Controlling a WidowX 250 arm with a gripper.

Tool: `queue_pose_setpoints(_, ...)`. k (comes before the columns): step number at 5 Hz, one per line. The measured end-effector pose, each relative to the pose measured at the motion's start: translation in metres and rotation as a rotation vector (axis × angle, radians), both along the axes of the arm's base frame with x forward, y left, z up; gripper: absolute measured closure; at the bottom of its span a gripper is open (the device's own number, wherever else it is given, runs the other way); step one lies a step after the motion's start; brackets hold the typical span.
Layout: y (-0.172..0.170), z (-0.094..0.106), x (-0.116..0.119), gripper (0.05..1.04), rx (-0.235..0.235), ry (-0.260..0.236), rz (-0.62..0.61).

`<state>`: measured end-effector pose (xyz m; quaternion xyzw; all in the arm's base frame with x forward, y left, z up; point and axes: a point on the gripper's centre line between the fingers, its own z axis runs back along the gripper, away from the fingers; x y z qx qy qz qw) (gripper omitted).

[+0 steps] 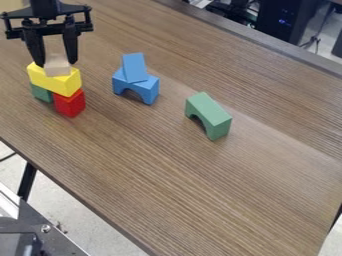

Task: Put the cube on top of the yellow rectangular block

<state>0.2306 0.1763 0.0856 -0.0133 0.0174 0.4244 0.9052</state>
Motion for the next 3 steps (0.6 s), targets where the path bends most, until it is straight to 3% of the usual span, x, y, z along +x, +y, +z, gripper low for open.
queue_pose_setpoints(1,0.001,0.0,0.001,0.168,0.01,-0.008,-0.009)
queue_pose_setpoints(2,-0.003,0.021,0.004,0.082,0.069,-0.052,-0.037)
queue_pose_setpoints(3,-0.02,0.036,0.013,0.084,0.11,-0.073,-0.102)
